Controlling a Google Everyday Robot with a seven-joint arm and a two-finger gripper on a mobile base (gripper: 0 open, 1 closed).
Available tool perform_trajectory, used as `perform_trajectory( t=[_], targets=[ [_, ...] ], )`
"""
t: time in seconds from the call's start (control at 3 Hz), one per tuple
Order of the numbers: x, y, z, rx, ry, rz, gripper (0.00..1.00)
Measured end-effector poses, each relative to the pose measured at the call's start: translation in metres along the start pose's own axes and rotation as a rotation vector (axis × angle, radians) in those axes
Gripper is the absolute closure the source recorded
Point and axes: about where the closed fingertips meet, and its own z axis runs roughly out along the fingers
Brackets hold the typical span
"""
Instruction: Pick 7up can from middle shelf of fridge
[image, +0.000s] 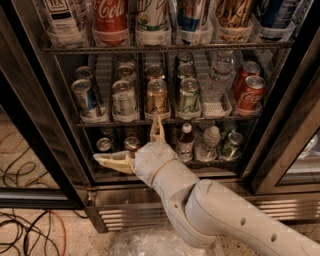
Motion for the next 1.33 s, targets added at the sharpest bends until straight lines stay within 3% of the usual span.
perform_trajectory(
  t=[0.33,0.67,1.0,1.33],
  targets=[
    [0.010,-0.007,0.006,0.051,0.021,0.026,0.00],
    [0.011,-0.005,0.007,0.054,0.011,0.024,0.00],
    [0.008,-0.004,0.037,0.052,-0.049,0.021,0.00],
    [0.008,-0.004,0.037,0.052,-0.049,0.021,0.00]
  ],
)
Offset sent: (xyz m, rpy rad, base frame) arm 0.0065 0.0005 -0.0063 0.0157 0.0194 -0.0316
